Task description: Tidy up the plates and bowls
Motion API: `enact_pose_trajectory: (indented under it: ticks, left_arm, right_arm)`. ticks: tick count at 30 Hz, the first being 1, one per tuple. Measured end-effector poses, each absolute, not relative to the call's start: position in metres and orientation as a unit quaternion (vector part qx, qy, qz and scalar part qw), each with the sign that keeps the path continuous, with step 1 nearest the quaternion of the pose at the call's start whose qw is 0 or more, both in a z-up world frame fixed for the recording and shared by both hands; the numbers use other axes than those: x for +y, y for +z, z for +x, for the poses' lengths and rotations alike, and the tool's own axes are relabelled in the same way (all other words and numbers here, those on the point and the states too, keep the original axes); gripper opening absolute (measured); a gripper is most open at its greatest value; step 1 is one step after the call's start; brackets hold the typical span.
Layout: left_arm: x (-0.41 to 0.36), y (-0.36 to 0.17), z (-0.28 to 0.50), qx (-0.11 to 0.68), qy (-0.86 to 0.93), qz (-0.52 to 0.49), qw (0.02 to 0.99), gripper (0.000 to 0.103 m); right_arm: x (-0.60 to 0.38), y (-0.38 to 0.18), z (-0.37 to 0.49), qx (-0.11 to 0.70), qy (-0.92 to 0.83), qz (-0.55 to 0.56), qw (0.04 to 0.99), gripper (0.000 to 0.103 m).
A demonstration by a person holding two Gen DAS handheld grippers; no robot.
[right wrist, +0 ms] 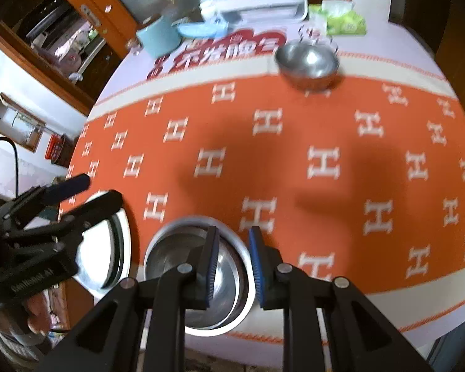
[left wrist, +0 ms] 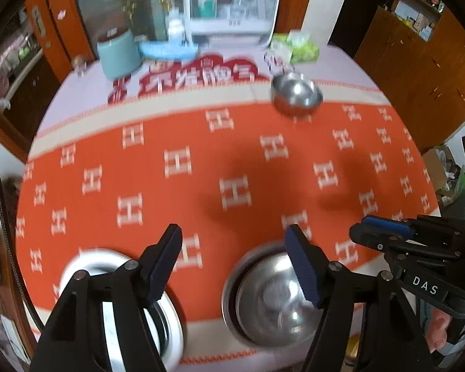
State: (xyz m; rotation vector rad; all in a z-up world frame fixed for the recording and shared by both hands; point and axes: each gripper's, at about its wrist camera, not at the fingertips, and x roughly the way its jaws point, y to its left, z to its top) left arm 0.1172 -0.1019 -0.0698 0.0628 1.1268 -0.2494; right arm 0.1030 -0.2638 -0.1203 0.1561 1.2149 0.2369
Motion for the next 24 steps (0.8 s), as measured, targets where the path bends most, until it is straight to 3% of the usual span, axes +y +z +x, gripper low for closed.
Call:
enact_pose_trajectory:
  ticks: [12,24]
  left_arm:
    - [-0.13,-0.012,0.225,0.465,-0.132,0.048,0.874,0.073]
    - [-0.179,-0.07,0.338,0.511,-0.146,0.037,0.846,0.073]
  right_arm:
    - [-0.33,-0.068,0.192,0.508,0.041,0.095,0.855,0.02]
    - [-0.38,-0.107,0.278,0.521,0.004,0.166,0.837,0.02]
